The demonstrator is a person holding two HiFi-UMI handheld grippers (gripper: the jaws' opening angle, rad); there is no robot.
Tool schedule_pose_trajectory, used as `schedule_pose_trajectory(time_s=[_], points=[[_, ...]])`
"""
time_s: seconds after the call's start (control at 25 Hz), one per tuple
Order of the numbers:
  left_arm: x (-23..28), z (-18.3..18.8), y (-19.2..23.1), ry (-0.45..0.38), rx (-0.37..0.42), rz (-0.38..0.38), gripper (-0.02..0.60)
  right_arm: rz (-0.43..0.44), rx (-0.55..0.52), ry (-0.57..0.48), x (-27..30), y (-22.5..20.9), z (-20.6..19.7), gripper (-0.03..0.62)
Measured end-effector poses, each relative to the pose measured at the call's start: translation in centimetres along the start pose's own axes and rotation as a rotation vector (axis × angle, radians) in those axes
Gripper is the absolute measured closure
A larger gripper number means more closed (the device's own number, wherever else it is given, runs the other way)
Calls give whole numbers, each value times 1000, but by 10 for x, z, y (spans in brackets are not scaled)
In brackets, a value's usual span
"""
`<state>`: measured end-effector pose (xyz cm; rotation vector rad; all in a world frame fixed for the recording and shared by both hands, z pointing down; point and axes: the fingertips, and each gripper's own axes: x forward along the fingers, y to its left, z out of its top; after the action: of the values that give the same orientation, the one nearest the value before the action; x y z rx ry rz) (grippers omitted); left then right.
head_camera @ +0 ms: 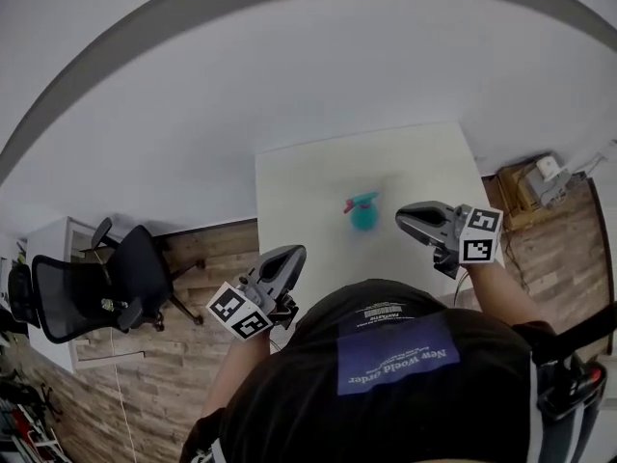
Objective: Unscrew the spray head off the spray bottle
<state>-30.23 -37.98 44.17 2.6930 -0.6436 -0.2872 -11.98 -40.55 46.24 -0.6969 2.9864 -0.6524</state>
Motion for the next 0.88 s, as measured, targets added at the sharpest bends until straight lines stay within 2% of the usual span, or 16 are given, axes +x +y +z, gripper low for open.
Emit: schedule_pose_trajectory(time_s=[0.08,0.28,0.52,0.72,0.88], points=[[8,-1,2,-8,-19,-24,580,-3,-31,32,-2,3,-4,595],[12,-8,0,-40,-58,-30,580,-8,-124,117,-2,4,-7,595],[-6,-12,-12,-82,-61,31,580,49,-249,190,12,11,-4,590],[7,-16,5,-82,-74,99,580,134,-359,361,29,-13,-14,487],[0,-12,11,-97,-69,119,580,165,-488,529,48,-20,-26,359]])
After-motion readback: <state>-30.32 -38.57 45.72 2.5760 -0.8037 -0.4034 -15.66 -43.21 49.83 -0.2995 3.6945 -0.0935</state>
